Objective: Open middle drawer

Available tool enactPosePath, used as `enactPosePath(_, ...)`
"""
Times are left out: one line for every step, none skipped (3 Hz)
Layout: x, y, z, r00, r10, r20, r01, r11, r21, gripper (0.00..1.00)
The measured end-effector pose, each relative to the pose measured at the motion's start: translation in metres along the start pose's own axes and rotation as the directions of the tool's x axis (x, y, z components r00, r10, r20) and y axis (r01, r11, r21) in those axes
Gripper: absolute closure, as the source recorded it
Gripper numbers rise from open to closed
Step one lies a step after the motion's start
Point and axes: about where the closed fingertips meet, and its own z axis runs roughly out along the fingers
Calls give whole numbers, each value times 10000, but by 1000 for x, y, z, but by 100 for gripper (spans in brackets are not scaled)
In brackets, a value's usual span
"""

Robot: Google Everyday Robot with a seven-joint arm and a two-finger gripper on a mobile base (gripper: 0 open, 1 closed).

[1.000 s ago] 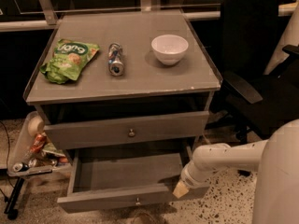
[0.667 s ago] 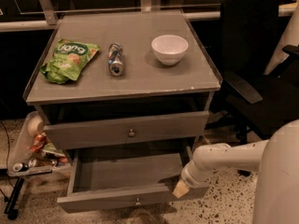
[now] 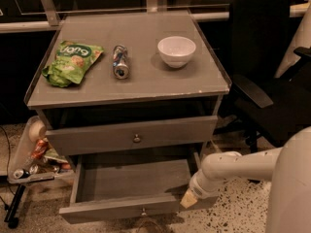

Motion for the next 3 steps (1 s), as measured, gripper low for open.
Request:
enactPosePath(1,-2,-2,9997,208,93,-209,9997,87,100)
enactPosePath(1,-1,-2,9997,248,76,-249,9997,87,100)
enactPosePath(1,-1,-2,9997,248,76,-249,9997,87,81)
